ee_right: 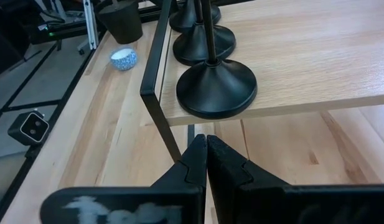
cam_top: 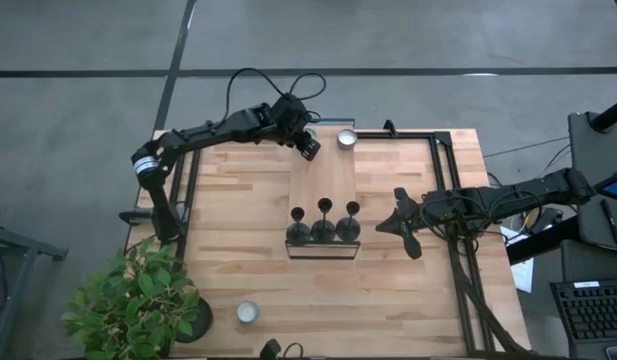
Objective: Pick & Place candle stick holders
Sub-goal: Put the red scented candle on the shelf, then put the blue scented candle on the shelf
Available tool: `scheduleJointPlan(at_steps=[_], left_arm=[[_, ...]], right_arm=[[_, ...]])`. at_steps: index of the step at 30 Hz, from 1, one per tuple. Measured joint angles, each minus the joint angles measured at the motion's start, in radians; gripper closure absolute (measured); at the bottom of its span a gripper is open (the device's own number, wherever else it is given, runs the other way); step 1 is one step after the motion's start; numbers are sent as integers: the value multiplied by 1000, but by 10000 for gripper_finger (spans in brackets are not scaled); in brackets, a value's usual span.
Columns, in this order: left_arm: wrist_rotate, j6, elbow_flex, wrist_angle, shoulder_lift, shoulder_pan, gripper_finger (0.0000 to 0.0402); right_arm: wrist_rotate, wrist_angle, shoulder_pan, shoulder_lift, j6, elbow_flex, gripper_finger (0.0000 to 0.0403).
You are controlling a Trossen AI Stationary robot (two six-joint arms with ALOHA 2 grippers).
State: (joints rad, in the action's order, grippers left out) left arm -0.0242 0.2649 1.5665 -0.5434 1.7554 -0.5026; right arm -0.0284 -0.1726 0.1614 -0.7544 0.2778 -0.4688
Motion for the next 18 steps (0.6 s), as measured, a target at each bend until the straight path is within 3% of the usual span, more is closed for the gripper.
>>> scheduleJointPlan(at_steps=[8, 18], left_arm=[[-5, 3, 25, -69, -15, 5, 327], [3, 34, 23, -430, -181, 102, 330]], right_arm=[[0, -1, 0, 0, 1, 0, 394], [1, -3, 0, 0, -1, 5, 394]])
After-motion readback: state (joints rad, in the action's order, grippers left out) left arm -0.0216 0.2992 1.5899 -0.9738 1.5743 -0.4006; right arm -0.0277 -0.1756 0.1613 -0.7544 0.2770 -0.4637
